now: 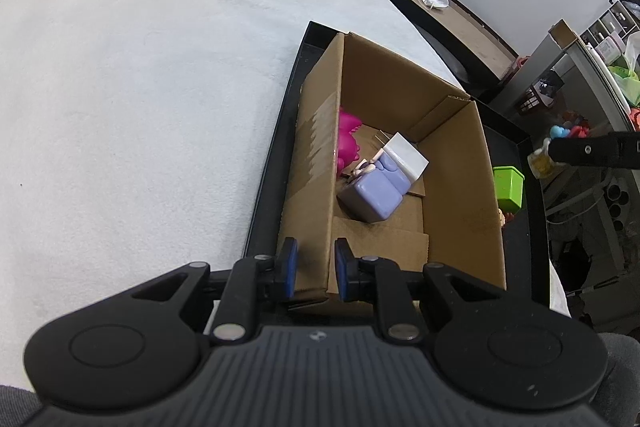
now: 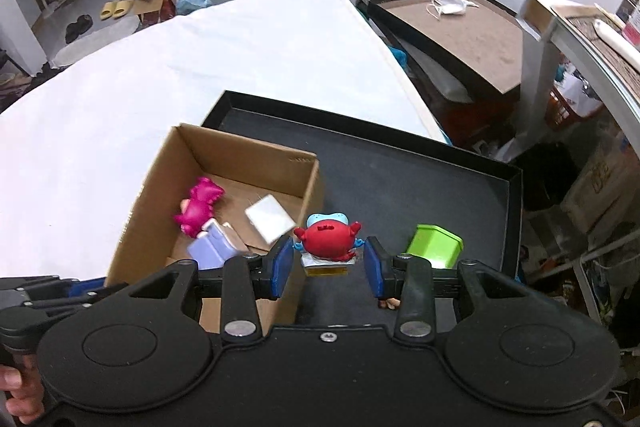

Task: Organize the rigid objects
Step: 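Carry the red crab with the right gripper into the box and release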

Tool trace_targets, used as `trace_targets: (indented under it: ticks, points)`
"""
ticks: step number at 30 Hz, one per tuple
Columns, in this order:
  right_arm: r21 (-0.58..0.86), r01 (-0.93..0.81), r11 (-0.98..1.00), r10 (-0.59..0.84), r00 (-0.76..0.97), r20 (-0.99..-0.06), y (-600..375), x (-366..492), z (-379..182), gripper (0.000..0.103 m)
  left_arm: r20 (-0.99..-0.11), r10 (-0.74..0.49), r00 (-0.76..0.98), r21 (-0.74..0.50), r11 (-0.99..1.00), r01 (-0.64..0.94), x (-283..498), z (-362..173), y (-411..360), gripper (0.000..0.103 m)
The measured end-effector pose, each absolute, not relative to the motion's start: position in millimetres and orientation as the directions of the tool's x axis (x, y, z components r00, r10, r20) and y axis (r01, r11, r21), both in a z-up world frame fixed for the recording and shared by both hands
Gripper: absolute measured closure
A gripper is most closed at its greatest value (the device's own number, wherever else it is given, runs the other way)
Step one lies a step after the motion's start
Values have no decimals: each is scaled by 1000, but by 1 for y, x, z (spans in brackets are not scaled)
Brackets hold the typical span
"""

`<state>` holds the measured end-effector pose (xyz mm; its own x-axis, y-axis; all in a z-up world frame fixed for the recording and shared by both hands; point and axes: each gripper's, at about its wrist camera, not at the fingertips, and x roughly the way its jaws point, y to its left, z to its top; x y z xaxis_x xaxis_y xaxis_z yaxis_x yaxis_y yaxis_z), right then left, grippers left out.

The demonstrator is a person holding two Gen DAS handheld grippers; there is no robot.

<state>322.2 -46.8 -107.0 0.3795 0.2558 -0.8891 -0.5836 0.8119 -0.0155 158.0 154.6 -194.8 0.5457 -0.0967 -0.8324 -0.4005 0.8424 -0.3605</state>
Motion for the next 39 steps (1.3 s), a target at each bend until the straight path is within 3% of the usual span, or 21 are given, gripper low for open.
trace_targets:
  ticks: [15,31,39]
  points:
    - [-2,-636,771,267,326,-907,-7,309,-124,65,-827,-111,552,-379,835,-400,157,-196,158,84]
    - [-47,-673,739,189,274,-943,23,302,-167,65,-820,-114,560,-386,833,-396,156,-195,159,84]
    - [-41,-640,768,192,291,-937,16,306,-163,59,-817,-117,564,-393,830,-397,156,-195,159,84]
